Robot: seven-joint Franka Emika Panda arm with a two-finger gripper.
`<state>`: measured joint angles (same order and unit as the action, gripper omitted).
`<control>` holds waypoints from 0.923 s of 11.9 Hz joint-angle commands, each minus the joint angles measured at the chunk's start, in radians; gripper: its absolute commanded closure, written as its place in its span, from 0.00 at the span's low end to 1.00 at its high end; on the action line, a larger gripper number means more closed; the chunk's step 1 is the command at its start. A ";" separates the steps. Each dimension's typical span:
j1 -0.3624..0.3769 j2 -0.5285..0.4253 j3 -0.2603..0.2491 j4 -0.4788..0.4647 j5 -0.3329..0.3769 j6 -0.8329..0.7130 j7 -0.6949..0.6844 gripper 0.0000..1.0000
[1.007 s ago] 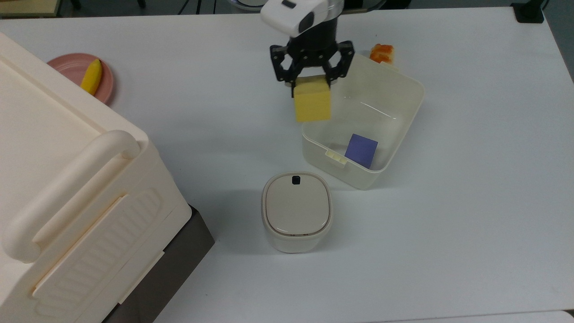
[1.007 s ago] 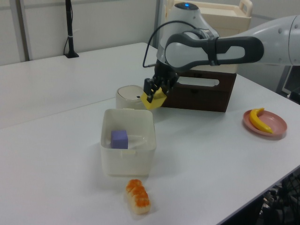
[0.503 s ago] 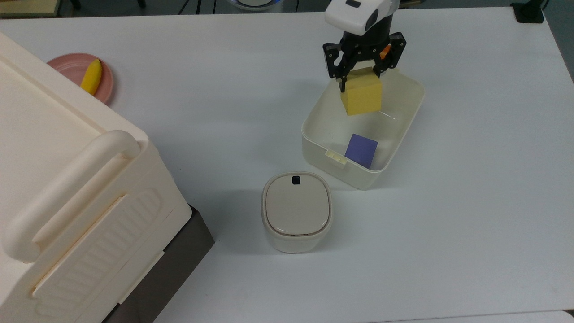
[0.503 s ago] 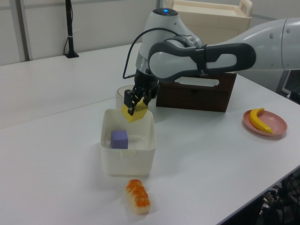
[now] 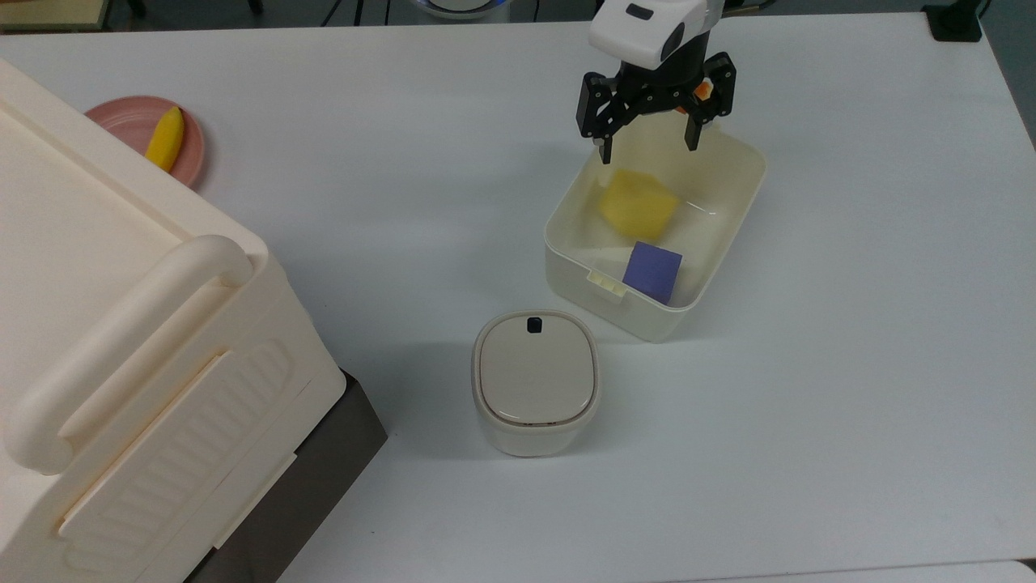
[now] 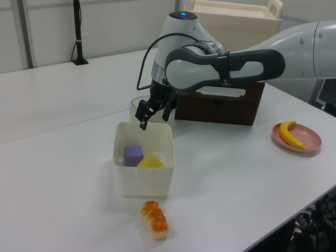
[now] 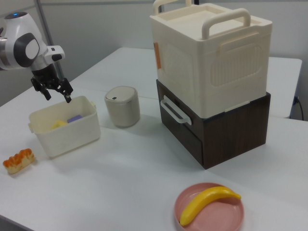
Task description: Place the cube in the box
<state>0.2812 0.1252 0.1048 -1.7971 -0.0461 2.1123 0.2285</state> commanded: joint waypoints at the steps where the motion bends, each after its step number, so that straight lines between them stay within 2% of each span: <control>1: 0.009 -0.019 -0.008 -0.001 0.009 -0.031 0.012 0.00; 4: -0.046 -0.048 -0.011 0.045 -0.001 -0.138 0.012 0.00; 6: -0.112 -0.061 -0.034 0.140 0.006 -0.291 0.015 0.00; 8: -0.192 -0.088 -0.085 0.209 0.017 -0.403 0.017 0.00; 9: -0.276 -0.117 -0.086 0.214 0.029 -0.431 0.011 0.00; 11: -0.312 -0.127 -0.088 0.213 0.031 -0.434 0.017 0.00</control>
<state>0.0049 0.0214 0.0170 -1.5809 -0.0380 1.7062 0.2296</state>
